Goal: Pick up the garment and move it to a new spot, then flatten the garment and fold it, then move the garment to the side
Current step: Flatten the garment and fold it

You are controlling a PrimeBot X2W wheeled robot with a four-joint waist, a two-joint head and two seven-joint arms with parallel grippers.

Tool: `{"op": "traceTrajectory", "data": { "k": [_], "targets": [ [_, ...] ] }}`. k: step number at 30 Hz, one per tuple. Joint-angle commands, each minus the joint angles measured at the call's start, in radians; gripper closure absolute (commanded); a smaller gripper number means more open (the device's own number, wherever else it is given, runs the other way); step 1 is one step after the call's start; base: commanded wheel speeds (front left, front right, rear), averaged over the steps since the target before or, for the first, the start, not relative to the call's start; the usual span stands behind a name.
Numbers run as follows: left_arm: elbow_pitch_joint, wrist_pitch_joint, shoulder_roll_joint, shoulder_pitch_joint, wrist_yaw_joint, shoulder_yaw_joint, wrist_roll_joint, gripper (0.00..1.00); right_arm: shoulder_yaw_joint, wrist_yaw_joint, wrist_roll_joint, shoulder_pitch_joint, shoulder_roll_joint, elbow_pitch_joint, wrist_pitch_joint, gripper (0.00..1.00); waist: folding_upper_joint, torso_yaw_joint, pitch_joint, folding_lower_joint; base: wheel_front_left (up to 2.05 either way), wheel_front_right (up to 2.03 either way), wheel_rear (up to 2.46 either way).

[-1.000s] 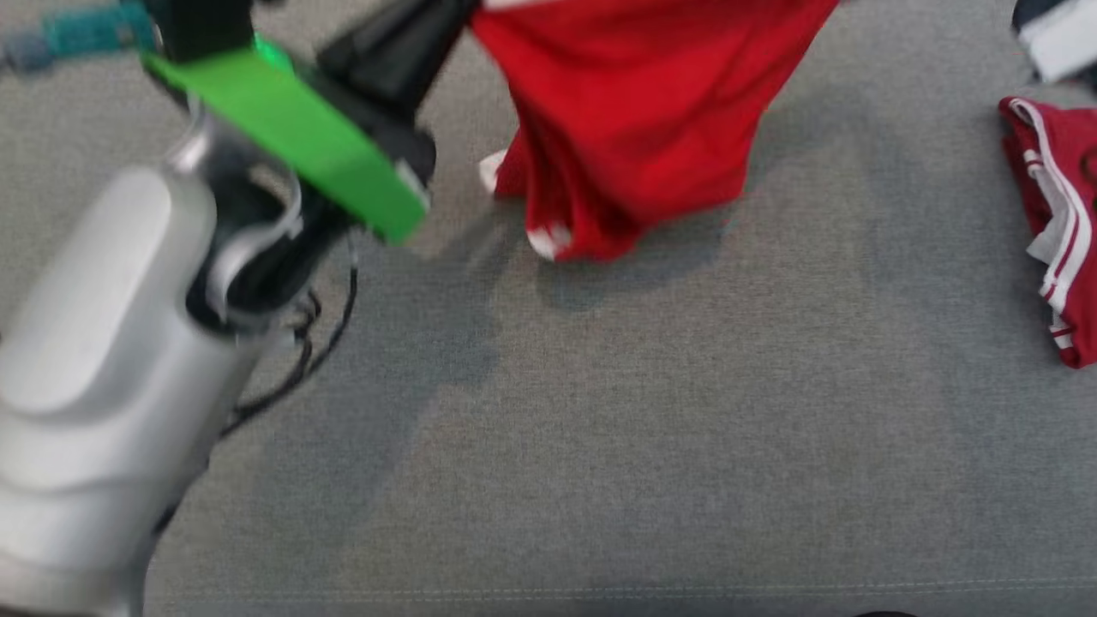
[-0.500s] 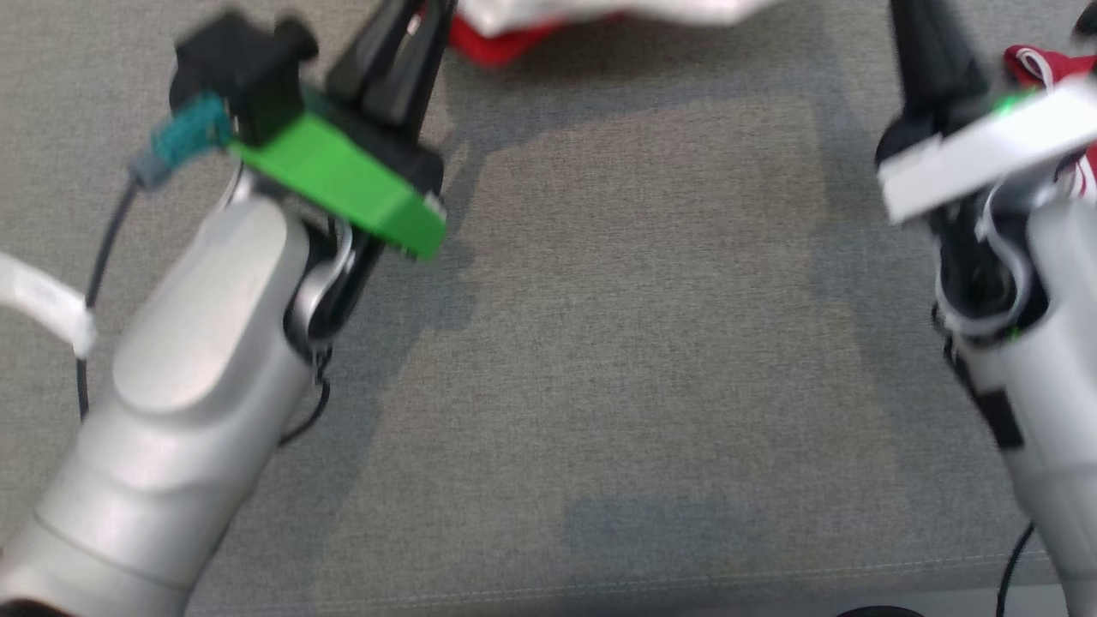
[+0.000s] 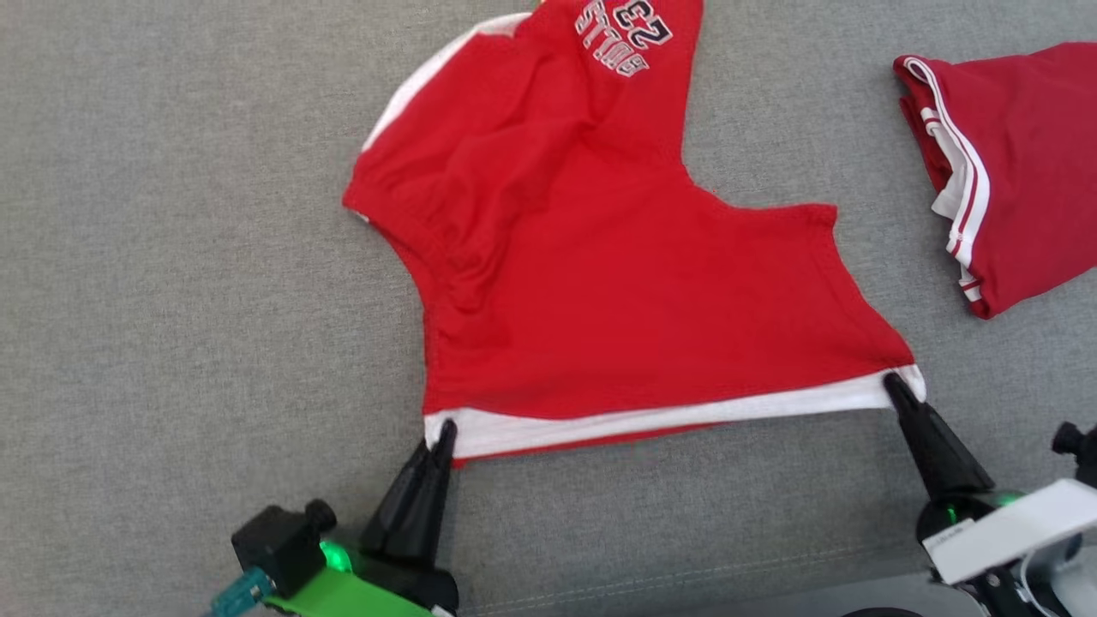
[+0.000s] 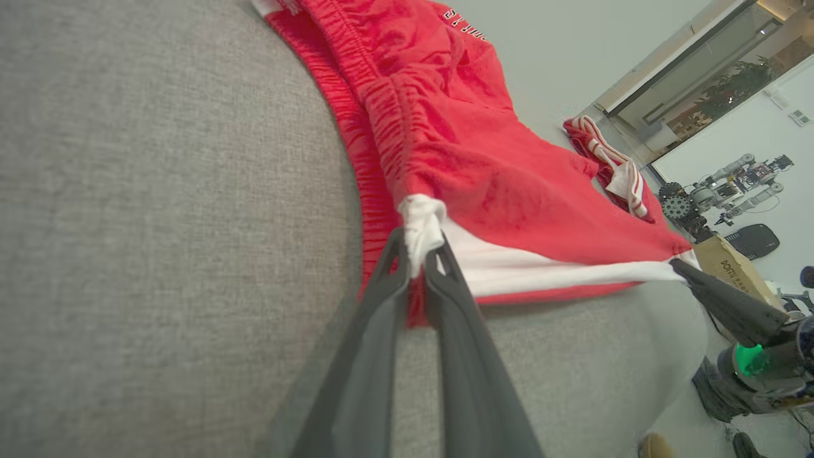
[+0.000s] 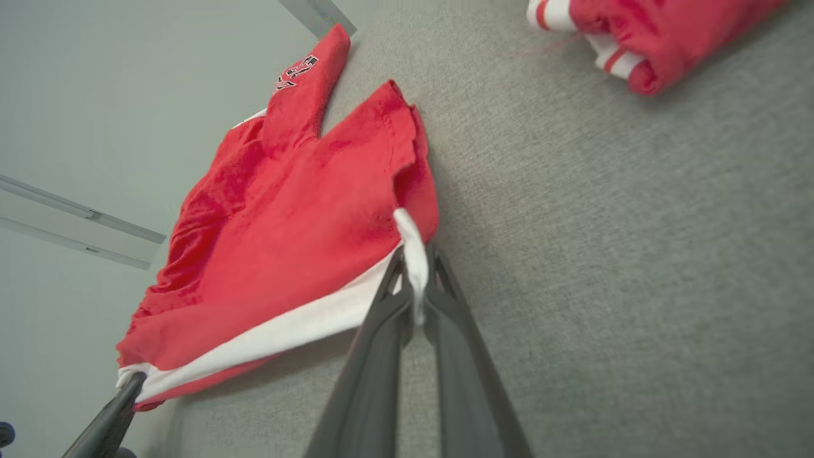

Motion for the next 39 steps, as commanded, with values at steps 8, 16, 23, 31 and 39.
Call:
{"op": "traceTrajectory", "data": {
  "k": [8,16,23,31,39],
  "targets": [
    [-0.212,0.067,-0.010,0.140,0.111,0.011,-0.027,1.00,-0.177,-0.003,0.040,0.184,-0.088,-0.254,0.051,1.00,0.0000,0.021,-0.011,0.0000,0.00,0.00,0.00],
    [-0.292,0.312,-0.086,-0.189,0.192,0.013,-0.081,1.00,-0.225,-0.002,-0.061,-0.248,-0.055,-0.160,0.348,1.00,0.0000,0.126,0.082,0.0000,0.00,0.00,0.00],
    [-0.021,0.378,-0.154,-0.502,0.291,-0.011,-0.038,1.00,-0.224,-0.001,-0.218,-0.640,0.029,0.122,0.507,1.00,0.0000,0.260,0.138,0.0000,0.00,0.00,0.00],
    [0.308,0.266,-0.166,-0.759,0.357,-0.181,-0.240,1.00,-0.244,-0.001,-0.399,-0.912,0.073,0.486,0.501,1.00,0.0000,0.359,0.154,0.0000,0.00,0.00,0.00],
    [0.437,0.125,-0.168,-0.877,0.352,-0.352,-0.485,0.00,-0.204,-0.001,-0.456,-0.990,0.099,0.637,0.382,0.00,0.0000,0.356,0.160,0.0000,0.00,0.00,0.00]
  ]
}}
